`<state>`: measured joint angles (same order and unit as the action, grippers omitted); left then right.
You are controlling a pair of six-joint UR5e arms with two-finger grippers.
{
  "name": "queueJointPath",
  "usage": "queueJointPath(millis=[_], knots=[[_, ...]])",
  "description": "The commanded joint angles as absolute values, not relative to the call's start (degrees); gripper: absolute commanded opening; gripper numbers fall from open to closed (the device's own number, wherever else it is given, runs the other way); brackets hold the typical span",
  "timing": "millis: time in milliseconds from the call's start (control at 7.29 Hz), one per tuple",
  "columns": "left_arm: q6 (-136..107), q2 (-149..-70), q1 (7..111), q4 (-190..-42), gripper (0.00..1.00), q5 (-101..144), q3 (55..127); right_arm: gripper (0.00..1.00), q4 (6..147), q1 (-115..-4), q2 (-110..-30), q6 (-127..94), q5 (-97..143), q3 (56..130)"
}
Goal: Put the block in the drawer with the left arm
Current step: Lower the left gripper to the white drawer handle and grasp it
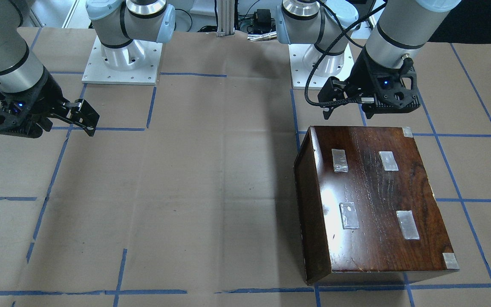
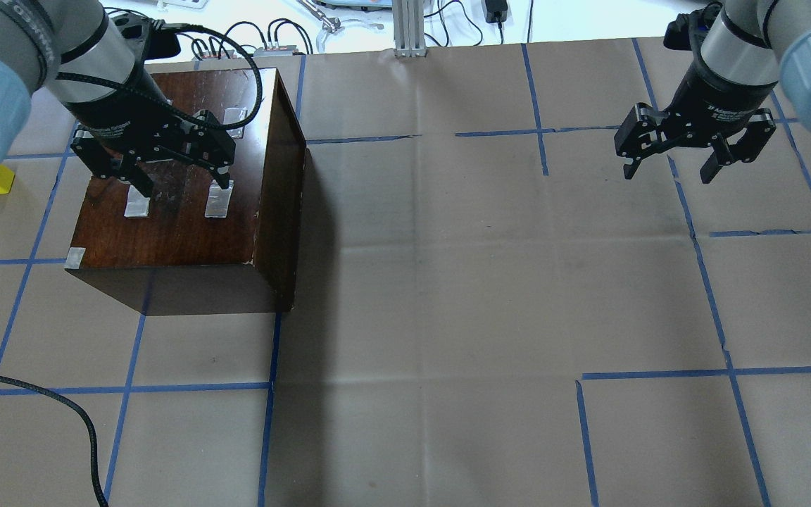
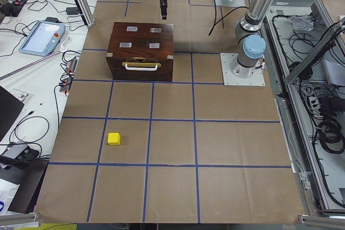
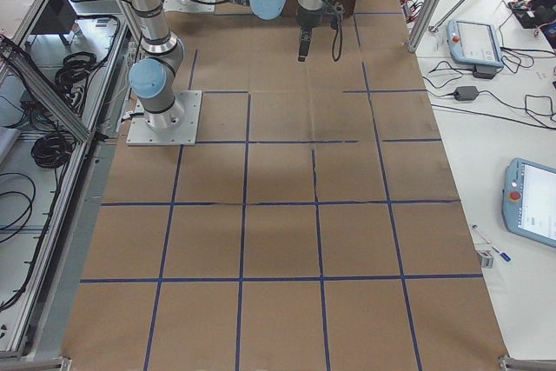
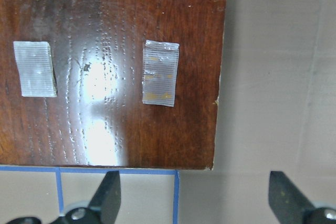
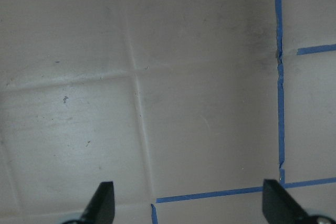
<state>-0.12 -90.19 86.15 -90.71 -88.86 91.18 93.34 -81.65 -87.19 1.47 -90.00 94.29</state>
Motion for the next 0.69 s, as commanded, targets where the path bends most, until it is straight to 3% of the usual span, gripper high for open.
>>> queueJointPath(millis=[0, 549], knots=[[-0.1, -90.3, 81.9, -90.5, 0.99, -88.9, 91.4, 1.0, 93.3, -81.7, -87.2, 1.4, -90.0, 94.3], [7.4, -92.3, 67.7, -90.5, 0.99, -88.9, 90.6, 1.0, 93.3, -81.7, -87.2, 1.5, -90.0, 94.3]])
